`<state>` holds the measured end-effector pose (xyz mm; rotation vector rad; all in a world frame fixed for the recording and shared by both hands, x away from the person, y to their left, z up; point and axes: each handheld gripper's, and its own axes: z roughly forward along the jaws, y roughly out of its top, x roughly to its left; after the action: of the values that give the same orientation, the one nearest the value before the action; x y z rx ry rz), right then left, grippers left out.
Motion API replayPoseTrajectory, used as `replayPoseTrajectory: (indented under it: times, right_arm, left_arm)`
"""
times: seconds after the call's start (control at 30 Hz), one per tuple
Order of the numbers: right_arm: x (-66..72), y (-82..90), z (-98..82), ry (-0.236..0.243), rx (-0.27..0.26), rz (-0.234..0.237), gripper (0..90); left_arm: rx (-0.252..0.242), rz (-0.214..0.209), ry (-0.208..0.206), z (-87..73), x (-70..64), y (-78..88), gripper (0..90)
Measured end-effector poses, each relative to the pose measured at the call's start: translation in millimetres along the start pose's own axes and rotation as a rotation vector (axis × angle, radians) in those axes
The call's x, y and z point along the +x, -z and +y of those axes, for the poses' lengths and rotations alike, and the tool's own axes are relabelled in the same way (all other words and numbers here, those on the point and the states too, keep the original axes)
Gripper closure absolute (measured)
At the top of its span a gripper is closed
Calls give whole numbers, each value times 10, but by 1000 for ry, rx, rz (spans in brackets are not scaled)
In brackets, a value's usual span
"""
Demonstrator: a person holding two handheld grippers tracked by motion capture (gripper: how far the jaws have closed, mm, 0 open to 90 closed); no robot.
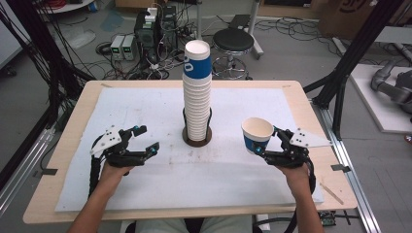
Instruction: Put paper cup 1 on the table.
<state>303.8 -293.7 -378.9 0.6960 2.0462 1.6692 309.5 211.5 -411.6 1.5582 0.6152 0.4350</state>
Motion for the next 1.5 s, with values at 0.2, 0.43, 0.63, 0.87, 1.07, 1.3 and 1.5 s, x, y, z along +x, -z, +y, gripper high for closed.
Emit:
replayPoseTrajectory:
  times: [0.2,0.43,0.63,0.87,1.07,1.3,1.5]
  right_arm:
    - [-57,-84,-5,5,6,-36,299]
    - [-209,-205,-37,-20,9,-112,299]
    - [-357,-302,-113,-56,39,-207,299]
    - [-542,-414,-249,-106,105,-290,299]
    - [-631,-493,-408,-155,161,-321,299]
    - [-666,-518,-528,-175,216,-337,295]
    - [-645,-490,-517,-165,257,-334,294]
  left_arm:
    - [3,5,-4,-3,-1,1,178]
    - [9,4,-5,-13,-5,-6,179]
    - [20,-3,-8,-26,-9,-20,179]
    - [32,-6,-7,-44,-19,-37,179]
    - [37,-5,-11,-48,-16,-41,180]
    - [37,-9,-6,-53,-16,-44,181]
    - [33,-9,-5,-52,-26,-43,183]
